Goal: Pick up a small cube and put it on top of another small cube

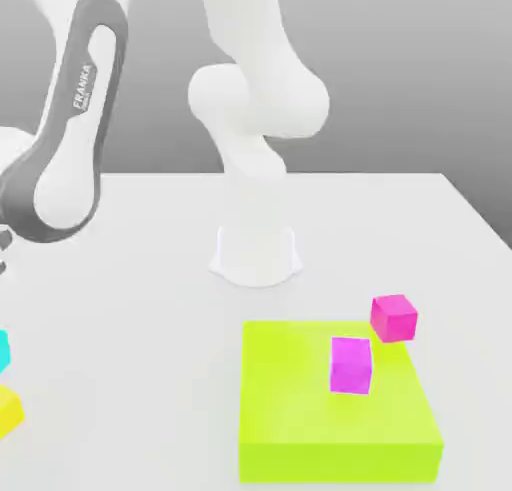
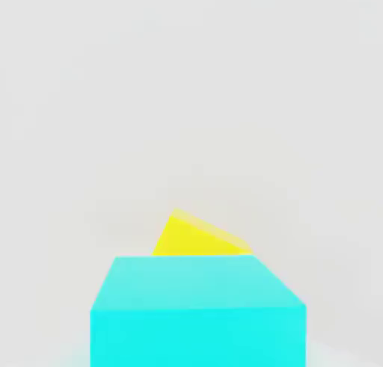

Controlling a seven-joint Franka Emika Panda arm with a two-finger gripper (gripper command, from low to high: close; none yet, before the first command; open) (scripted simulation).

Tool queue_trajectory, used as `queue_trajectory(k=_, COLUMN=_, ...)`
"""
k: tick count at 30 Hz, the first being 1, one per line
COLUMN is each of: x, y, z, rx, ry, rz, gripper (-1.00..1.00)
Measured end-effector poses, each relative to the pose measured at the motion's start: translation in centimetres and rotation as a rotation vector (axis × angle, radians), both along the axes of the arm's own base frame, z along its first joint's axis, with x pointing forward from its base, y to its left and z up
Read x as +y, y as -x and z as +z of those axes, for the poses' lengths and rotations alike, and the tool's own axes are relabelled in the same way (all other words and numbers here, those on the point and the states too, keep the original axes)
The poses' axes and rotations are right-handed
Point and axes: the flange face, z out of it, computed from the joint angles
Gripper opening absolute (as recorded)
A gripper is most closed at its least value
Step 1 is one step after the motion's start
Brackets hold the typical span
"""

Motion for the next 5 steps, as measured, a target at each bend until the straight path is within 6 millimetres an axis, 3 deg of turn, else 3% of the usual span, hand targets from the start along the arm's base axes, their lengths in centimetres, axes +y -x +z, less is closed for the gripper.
queue_trajectory(k=5, x=0.0, y=0.0, z=0.0, rx=0.0, ry=0.0, rz=0.0, gripper=1.0)
